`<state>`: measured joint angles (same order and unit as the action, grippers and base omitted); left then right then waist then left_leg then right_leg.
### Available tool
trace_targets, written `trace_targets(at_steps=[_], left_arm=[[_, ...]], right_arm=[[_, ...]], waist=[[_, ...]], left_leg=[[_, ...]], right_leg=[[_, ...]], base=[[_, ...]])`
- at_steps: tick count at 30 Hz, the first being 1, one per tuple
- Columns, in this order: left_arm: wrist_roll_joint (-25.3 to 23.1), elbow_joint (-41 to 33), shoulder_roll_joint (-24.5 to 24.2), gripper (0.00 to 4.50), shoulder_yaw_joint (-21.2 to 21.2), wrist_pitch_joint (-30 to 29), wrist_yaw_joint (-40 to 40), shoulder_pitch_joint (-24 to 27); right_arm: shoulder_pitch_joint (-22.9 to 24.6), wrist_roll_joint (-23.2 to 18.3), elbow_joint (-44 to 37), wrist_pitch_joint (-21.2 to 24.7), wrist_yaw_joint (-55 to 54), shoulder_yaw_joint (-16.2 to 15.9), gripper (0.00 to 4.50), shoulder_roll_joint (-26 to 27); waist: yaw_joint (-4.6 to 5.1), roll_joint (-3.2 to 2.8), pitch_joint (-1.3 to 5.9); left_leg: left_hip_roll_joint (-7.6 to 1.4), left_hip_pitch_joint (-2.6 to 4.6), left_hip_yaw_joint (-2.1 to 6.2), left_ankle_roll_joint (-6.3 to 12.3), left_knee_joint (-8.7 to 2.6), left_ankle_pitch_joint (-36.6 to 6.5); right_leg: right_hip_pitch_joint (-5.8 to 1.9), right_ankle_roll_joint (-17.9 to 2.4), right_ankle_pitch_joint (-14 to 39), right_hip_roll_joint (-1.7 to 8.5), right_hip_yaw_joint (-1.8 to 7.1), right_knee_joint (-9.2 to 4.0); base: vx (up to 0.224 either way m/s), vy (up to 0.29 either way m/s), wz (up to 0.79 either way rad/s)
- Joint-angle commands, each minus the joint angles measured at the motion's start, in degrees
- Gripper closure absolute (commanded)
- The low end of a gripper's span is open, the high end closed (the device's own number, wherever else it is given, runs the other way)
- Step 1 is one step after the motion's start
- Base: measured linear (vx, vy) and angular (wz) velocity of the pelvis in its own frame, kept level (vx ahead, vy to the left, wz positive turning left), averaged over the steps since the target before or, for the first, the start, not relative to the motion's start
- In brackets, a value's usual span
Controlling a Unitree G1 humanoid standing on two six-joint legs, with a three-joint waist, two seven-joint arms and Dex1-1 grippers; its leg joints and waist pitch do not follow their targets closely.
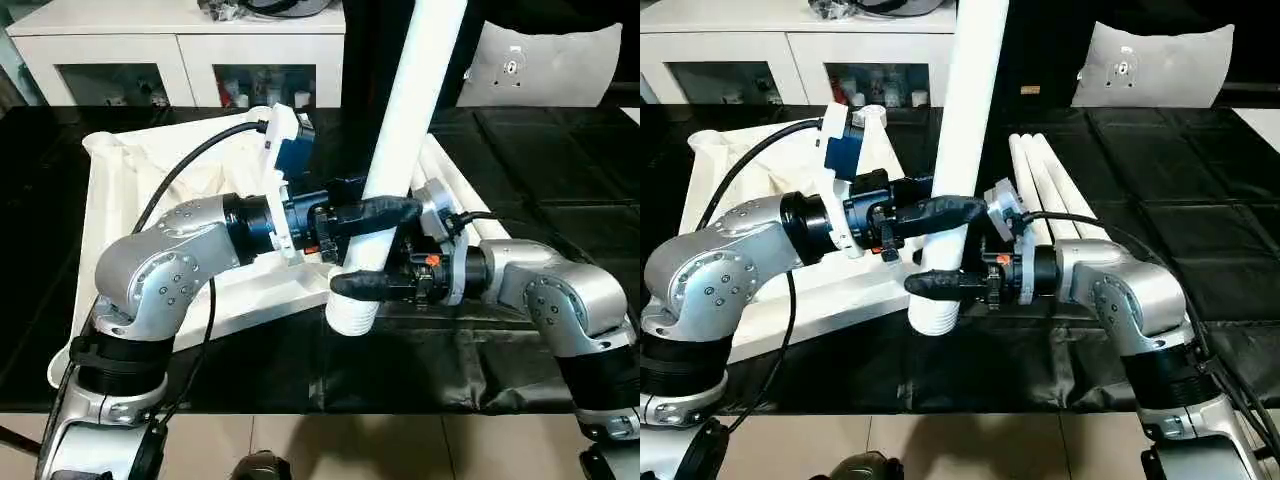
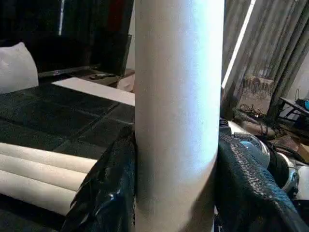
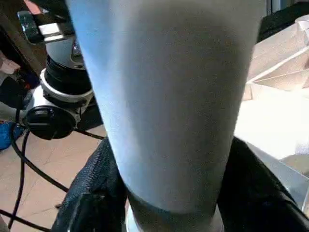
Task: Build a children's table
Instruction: Pick table leg
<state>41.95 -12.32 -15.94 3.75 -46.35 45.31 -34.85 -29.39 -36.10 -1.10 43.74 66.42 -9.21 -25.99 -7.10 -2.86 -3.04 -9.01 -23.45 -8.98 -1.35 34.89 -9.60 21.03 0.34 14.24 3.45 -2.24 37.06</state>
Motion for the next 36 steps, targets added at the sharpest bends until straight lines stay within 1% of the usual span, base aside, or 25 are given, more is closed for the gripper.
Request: trace_targets(at_steps=[1,3,4,6,9,10,12,14,16,18,19,20,21,22,25,26,27,28,30,31,32,33,34,35,36], left_arm=[[1.05,-1.58,0.02,2.64,0.66,0.29,1.22,-1.36],[1.16,-1.6,0.05,2.64,0.7,0.17,1.23,-1.38],[1.21,-1.68,0.01,2.64,0.72,0.12,1.27,-1.35],[1.24,-2.07,-0.18,2.64,0.94,-0.04,1.47,-1.37],[2.8,-2.62,0.47,2.64,0.38,-1.38,0.87,-1.74],[4.34,-3.33,0.81,2.29,0.01,-1.93,1.37,-1.69],[5.67,-5.0,1.03,1.94,0.32,-2.22,2.17,-1.27],[6.06,-5.43,1.34,1.76,0.47,-2.5,1.95,-1.09],[6.21,-5.64,1.87,1.58,0.54,-2.42,1.51,-0.84],[6.91,-5.93,3.23,1.42,0.1,-2.31,0.35,-0.36],[7.04,-5.97,3.48,1.42,-0.02,-2.32,0.13,-0.29],[8.16,-6.07,4.44,1.2,-0.78,-2.52,-0.61,-0.16],[9.27,-6.17,5.29,1.12,-1.67,-2.63,-1.57,-0.09],[10.04,-6.05,6.02,1.04,-2.47,-2.51,-2.42,-0.13],[11.19,-4.45,7.97,0.84,-5.67,-0.61,-5.07,-0.54],[12.16,-3.27,8.82,0.78,-7.51,-0.06,-6.23,-0.85],[13.81,-1.72,9.84,0.75,-10.46,0.63,-7.86,-1.19],[14.93,-0.93,10.23,0.75,-12.18,1.14,-8.65,-1.31],[16.36,0.29,10.57,0.75,-15.22,1.82,-10.79,-1.15],[16.22,0.29,10.49,0.75,-15.35,1.86,-10.98,-1.05],[14.49,0.09,9.44,0.75,-16.7,2.26,-12.94,0.14],[14.49,0.09,9.44,0.75,-16.7,2.26,-12.94,0.14],[10.49,-1.46,7.81,0.75,-16.69,3.05,-14.87,2.1],[9.01,-2.06,7.26,0.75,-16.58,3.38,-15.59,2.85],[5.17,-3.8,5.85,0.75,-16.05,4.44,-16.73,4.97]], right_arm=[[-0.48,0.5,0.61,0.61,-0.78,-0.14,2.49,-0.35],[-0.45,0.6,0.76,0.69,-0.97,-0.07,2.5,-0.23],[-0.38,0.96,0.86,0.31,-1.22,-0.14,2.51,-0.12],[-0.27,1.64,1.08,-0.32,-1.62,-0.27,2.53,0.03],[-0.08,2.04,1.35,-0.68,-2.26,-0.25,2.53,0.29],[0.17,1.64,1.2,-0.82,-2.43,0.08,2.54,0.69],[0.62,1.29,0.53,-1.02,-3.02,0.37,2.54,1.28],[0.8,1.01,0.31,-1.15,-3.26,0.53,2.54,1.78],[1.21,0.94,-0.06,-1.36,-4.12,0.86,2.54,2.47],[2.18,0.69,-1.21,-1.2,-5.65,1.36,2.54,3.48],[2.34,0.64,-1.4,-1.15,-5.88,1.45,2.54,3.63],[2.95,0.25,-2.23,-0.8,-6.67,1.81,2.55,4.09],[3.62,-0.07,-3.12,-0.48,-7.63,2.17,2.55,4.55],[4.19,-0.23,-3.83,-0.38,-8.49,2.51,2.55,4.9],[5.45,-0.6,-5.67,-0.04,-11.0,3.36,2.55,5.86],[6.06,-0.92,-6.5,0.17,-11.97,3.8,2.55,6.19],[7.24,-1.43,-7.93,0.45,-13.61,4.62,2.55,6.92],[7.99,-1.48,-8.74,0.38,-14.21,4.91,2.55,7.08],[9.66,-1.41,-10.51,0.18,-15.81,5.55,2.57,7.41],[9.8,-1.36,-10.68,0.12,-16.05,5.63,2.57,7.49],[11.26,-0.75,-12.51,-0.55,-18.72,6.46,2.57,8.46],[11.26,-0.75,-12.51,-0.55,-18.72,6.46,2.57,8.46],[12.26,0.61,-14.16,-0.48,-23.76,7.78,2.57,10.1],[12.52,1.19,-14.7,-0.28,-25.64,8.18,2.57,10.57],[12.99,2.98,-15.68,-0.28,-28.83,8.4,2.57,11.32]], waist=[[-0.06,0.94,4.22],[-0.06,0.95,4.17],[-0.08,0.74,4.2],[-0.05,0.88,4.22],[-0.04,0.78,4.27],[-0.04,0.68,4.27],[-0.07,0.68,4.29],[-0.17,0.26,4.29],[-0.13,0.38,4.25],[-0.1,-0.12,4.15],[-0.11,0.12,4.14],[-0.14,-0.4,4.21],[-0.24,-0.25,4.28],[-0.21,-0.91,4.23],[-0.13,-0.76,4.25],[-0.02,-1.21,4.1],[-0.07,-1.19,4.1],[-0.16,-1.42,4.14],[-0.11,-1.27,4.22],[-0.09,-1.25,4.21],[-0.07,-1.11,4.13],[-0.05,-1.23,4.22],[0.17,-0.7,4.25],[0.51,-1.24,4.2],[0.56,0.02,4.12]], left_leg=[[-3.59,1.64,0.92,2.37,-3.26,-4.17],[-3.58,1.62,0.91,2.25,-3.28,-4.41],[-3.57,1.64,0.96,2.1,-3.27,-4.44],[-3.55,1.64,0.94,2.04,-3.28,-4.43],[-3.53,1.65,0.94,1.98,-3.24,-4.23],[-3.49,1.63,0.92,2.0,-3.22,-4.35],[-3.52,1.64,0.97,2.05,-3.22,-4.4],[-3.55,1.68,1.02,1.84,-3.24,-4.92],[-3.58,1.69,1.03,1.7,-3.34,-5.45],[-3.59,1.7,1.1,1.08,-3.43,-6.5],[-3.7,1.76,1.08,0.8,-3.51,-6.88],[-3.62,1.74,1.13,0.4,-3.49,-7.25],[-3.64,1.77,1.19,0.26,-3.47,-7.22],[-3.64,1.82,1.24,-0.19,-3.56,-7.89],[-3.45,1.67,1.32,-0.41,-3.54,-8.53],[-3.44,1.73,1.3,-0.55,-3.62,-9.36],[-3.31,1.65,1.31,-0.85,-3.55,-9.89],[-3.31,1.68,1.36,-0.84,-3.57,-10.07],[-3.19,1.58,1.35,-0.91,-3.55,-9.76],[-3.21,1.54,1.43,-0.68,-3.58,-9.43],[-3.29,1.44,1.43,-0.51,-3.76,-9.09],[-3.25,1.48,1.44,-0.53,-3.7,-8.92],[-3.2,1.39,1.43,-0.4,-3.76,-8.65],[-3.3,1.54,1.52,-0.69,-3.98,-8.31],[-3.51,1.63,1.45,-0.64,-4.19,-8.43]], right_leg=[[-2.0,-14.37,-1.21,4.61,2.2,-3.94],[-2.01,-14.31,-0.84,4.65,2.21,-3.99],[-1.97,-14.25,-0.8,4.62,2.2,-3.94],[-2.01,-14.17,-0.98,4.62,2.22,-3.95],[-2.0,-14.42,-1.85,4.59,2.19,-3.85],[-1.99,-14.64,-1.97,4.6,2.18,-3.85],[-2.01,-14.72,-2.25,4.59,2.18,-3.86],[-1.94,-14.88,-2.27,4.58,2.17,-3.81],[-1.99,-14.82,-1.9,4.57,2.17,-3.9],[-1.91,-14.61,-0.89,4.55,2.18,-4.03],[-1.95,-14.51,-0.99,4.62,2.26,-4.13],[-2.01,-14.33,-1.08,4.55,2.21,-4.15],[-2.04,-14.37,-1.46,4.57,2.2,-4.06],[-1.92,-14.27,-1.9,4.44,2.19,-4.17],[-2.23,-14.35,-2.29,4.48,2.17,-4.15],[-2.09,-14.06,-1.07,4.45,2.19,-4.48],[-2.23,-14.11,0.54,4.58,2.24,-4.55],[-2.2,-14.14,1.11,4.62,2.24,-4.59],[-2.28,-13.38,1.56,4.46,2.21,-4.6],[-2.22,-12.82,1.75,4.48,2.2,-4.61],[-2.17,-11.8,2.56,4.5,2.27,-4.71],[-2.14,-11.28,2.87,4.47,2.24,-4.62],[-2.23,-10.85,3.08,4.46,2.22,-4.69],[-1.89,-9.47,4.06,4.4,2.22,-4.71],[-1.84,-8.9,4.82,4.4,2.29,-5.16]], base=[[0.0,0.0,0.0],[0.0,0.0,0.0],[0.0,0.0,0.0],[0.0,0.0,0.0],[0.0,0.0,0.0],[0.0,0.0,0.0],[0.0,0.0,0.0],[0.0,0.0,0.0],[0.0,0.0,0.0],[0.0,0.0,0.0],[0.0,0.0,0.0],[0.0,0.0,0.0],[0.0,0.0,0.0],[0.0,0.0,0.0],[0.0,0.0,0.0],[0.0,0.0,0.0],[0.0,0.0,0.0],[0.0,0.0,0.0],[0.0,0.0,0.0],[0.0,0.0,0.0],[0.0,0.0,0.0],[0.0,0.0,0.0],[0.0,0.0,0.0],[0.0,0.0,0.0],[0.0,0.0,0.0]])
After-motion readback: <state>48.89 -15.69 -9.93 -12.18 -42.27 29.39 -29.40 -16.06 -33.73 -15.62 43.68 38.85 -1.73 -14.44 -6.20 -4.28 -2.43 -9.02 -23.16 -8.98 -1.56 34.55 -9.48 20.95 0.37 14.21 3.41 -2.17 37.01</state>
